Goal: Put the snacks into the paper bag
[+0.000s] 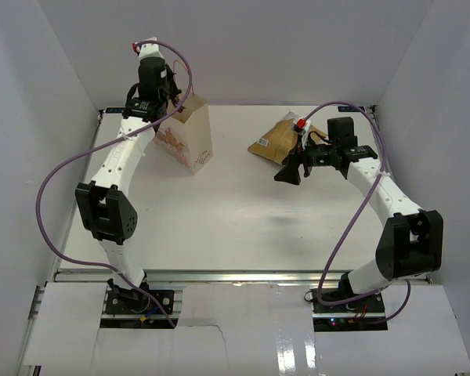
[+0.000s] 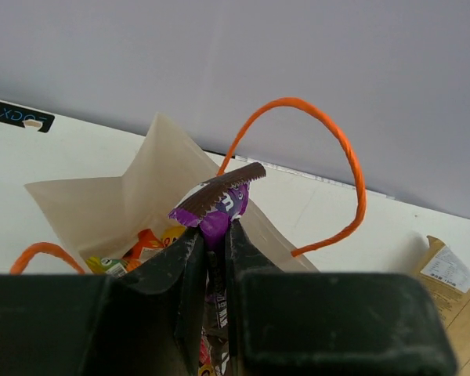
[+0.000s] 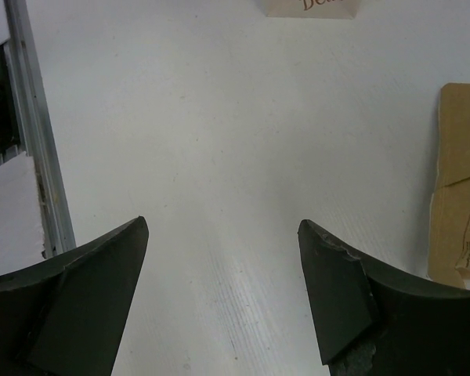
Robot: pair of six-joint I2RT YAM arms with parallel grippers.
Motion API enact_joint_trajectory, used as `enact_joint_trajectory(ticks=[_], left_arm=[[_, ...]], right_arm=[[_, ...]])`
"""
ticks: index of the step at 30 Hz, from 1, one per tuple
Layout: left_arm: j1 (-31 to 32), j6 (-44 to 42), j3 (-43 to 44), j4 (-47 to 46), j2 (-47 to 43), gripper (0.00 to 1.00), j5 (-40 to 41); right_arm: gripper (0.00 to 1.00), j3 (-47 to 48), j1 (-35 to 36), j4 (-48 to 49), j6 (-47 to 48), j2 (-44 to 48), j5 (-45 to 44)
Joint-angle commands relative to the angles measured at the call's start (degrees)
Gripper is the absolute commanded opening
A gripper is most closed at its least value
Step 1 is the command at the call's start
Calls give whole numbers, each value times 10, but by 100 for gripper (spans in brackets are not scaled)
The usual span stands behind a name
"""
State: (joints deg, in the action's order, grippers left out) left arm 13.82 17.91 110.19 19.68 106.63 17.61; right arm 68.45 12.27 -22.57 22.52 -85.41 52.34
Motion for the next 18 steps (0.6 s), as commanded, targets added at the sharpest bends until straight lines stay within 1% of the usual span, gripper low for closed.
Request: enact_joint_trajectory(ticks=[1, 3, 4, 6, 7, 8, 9, 11, 12, 13, 14, 15, 16, 17, 18], left_arm=[[-6, -11, 8, -5, -24, 28, 0], [-6, 0, 8, -3, -32, 45, -37], [-6, 5, 10, -3, -36, 59, -50], [-6, 14, 11, -4, -51, 70, -81], [-5, 24, 11, -4, -56, 74, -91], [-6, 26, 10, -4, -63, 78, -101], [-5, 29, 9, -3, -69, 80, -113], [-6, 38, -8, -13, -95, 84, -153], [-6, 43, -18, -17, -106, 84, -165], [-6, 47, -30, -24, -133, 86, -203], [-6, 51, -64, -45, -148, 86, -219], [-5, 54, -85, -57, -164, 89, -236], [-6, 56, -107, -86, -200, 91, -271], [-6, 63, -157, -101, -219, 93, -287], [-6, 69, -182, -115, -238, 95, -302]], right_arm=[[83, 6, -6, 5, -3, 15, -33], [83, 13, -7, 9, -21, 6, -85], [83, 22, -7, 10, -30, 1, -105], [84, 35, -8, 9, -43, -20, -160], [83, 47, -8, 9, -60, -27, -179], [83, 52, -8, 9, -70, -36, -216], [84, 57, -8, 10, -80, -41, -235], [84, 63, -8, 35, -139, -50, -285], [84, 63, -8, 44, -163, -54, -343], [84, 65, -8, 52, -189, -58, -373], [86, 70, -8, 61, -247, -70, -430], [87, 77, -8, 60, -267, -78, -447], [87, 87, -8, 57, -281, -88, -453], [87, 108, -9, 48, -293, -109, -449], [87, 120, -9, 45, -296, -120, -444]])
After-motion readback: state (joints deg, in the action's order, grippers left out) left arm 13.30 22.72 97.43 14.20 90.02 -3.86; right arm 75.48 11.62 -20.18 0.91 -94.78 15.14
